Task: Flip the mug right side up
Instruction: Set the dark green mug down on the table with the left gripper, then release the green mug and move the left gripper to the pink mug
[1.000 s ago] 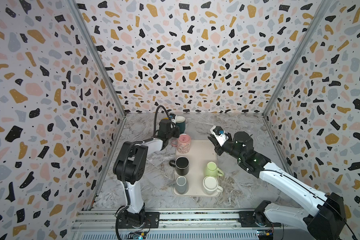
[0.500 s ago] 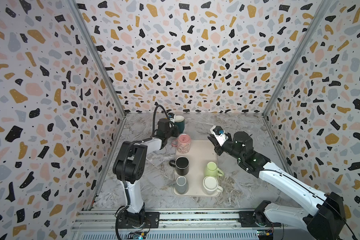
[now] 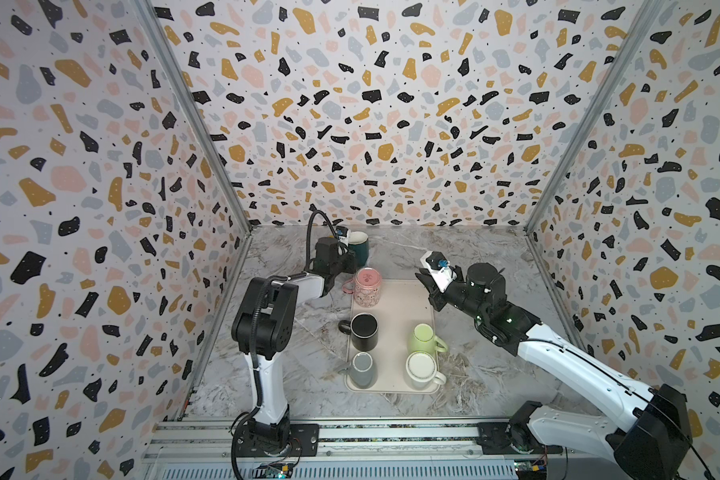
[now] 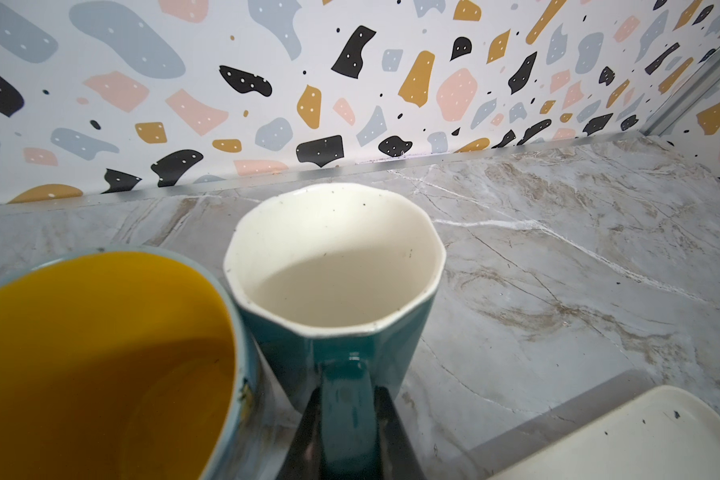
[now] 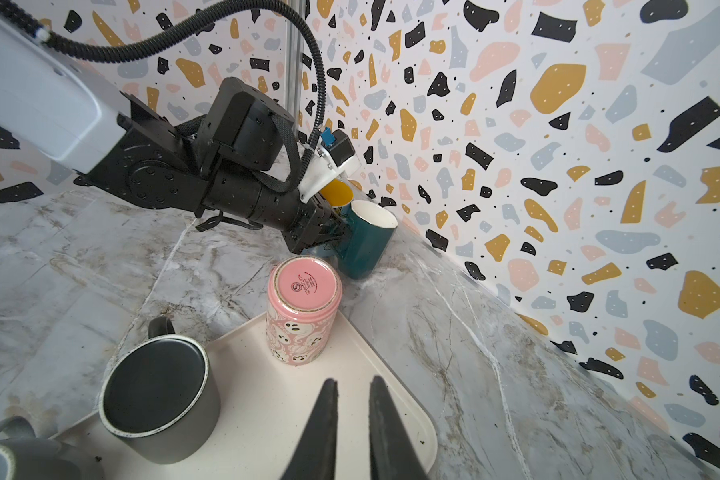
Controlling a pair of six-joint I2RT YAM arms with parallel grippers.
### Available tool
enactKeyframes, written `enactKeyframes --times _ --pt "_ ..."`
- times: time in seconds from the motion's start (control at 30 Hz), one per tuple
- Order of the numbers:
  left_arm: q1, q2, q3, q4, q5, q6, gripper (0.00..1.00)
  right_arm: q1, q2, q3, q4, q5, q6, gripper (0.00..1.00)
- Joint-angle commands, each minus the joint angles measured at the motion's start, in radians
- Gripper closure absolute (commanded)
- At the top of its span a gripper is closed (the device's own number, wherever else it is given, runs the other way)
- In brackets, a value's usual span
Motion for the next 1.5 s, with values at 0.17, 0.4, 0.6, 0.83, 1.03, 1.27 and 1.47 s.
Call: enactKeyframes --times 0.17,0.4,0.6,0.83,1.03,1.27,1.47 --pt "0.013 0.008 0.043 0.140 0.015 0.018 1.00 -0.002 0.009 0.013 0.008 -0.002 0.011 0.83" --pt "0.013 -0.011 0.014 0.140 0.026 0.037 1.00 -0.003 0.017 0.014 0.012 -0.009 0.014 0.83" --pt "0.013 -0.014 -0.001 0.141 0.039 0.037 0.97 -0.002 0.024 0.014 0.015 -0.018 0.017 0.83" --pt "0.013 -0.021 -0.019 0.154 0.050 0.032 0.86 -0.003 0.021 0.013 0.017 -0.020 0.016 0.83" --pt "0.012 -0.030 -0.033 0.151 0.051 0.027 0.82 -0.003 0.021 0.008 0.022 -0.027 0.020 0.83" --pt "0.012 -0.041 -0.058 0.153 0.059 0.014 0.75 -0.002 0.015 0.001 0.029 -0.032 0.023 0.83" --pt "0.012 -0.050 -0.078 0.159 0.058 0.004 0.73 -0.003 0.011 -0.008 0.034 -0.034 0.025 0.83"
